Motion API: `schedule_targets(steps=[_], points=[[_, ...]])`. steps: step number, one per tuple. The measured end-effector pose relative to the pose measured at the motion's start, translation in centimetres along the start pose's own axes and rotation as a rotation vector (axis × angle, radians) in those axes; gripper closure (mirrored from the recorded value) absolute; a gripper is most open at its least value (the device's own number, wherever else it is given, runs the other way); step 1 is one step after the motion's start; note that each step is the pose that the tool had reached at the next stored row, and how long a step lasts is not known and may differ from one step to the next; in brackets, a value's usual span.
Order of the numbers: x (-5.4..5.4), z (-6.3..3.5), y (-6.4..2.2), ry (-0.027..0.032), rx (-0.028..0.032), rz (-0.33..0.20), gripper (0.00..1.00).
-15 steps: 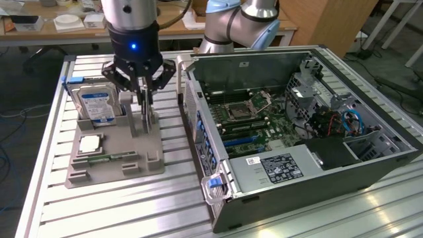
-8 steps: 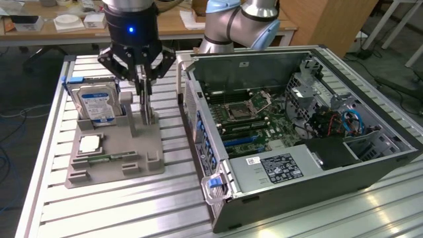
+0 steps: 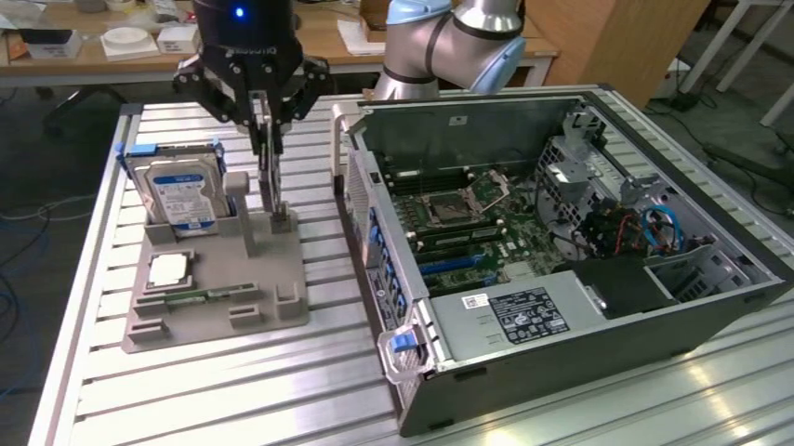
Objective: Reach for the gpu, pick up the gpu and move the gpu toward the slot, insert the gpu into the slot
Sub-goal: 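Pick up the gpu and move the gpu toward the slot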
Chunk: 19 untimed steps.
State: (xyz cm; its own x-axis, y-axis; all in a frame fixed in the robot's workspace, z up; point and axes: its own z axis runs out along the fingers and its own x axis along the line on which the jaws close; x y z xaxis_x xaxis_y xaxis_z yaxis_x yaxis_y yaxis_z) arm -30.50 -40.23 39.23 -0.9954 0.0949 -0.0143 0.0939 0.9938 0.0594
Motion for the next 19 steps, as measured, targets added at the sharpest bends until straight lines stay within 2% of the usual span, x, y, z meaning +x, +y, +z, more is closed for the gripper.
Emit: schedule_targets(steps=[2, 5, 12, 16, 19], points=[[0.0, -0.53, 0.03, -0.0002, -0.0013, 0.0, 0.73], [-0.2, -0.69, 0.06, -0.0001, -0.0044, 0.0, 0.73], [-1.9, -0.81, 0.23, 0.0006, -0.0108, 0.0, 0.73], [-2.8, -0.89, 0.32, 0.0015, -0.019, 0.0, 0.73], [-3.5, -0.93, 0.38, 0.0018, -0.021, 0.0, 0.73]])
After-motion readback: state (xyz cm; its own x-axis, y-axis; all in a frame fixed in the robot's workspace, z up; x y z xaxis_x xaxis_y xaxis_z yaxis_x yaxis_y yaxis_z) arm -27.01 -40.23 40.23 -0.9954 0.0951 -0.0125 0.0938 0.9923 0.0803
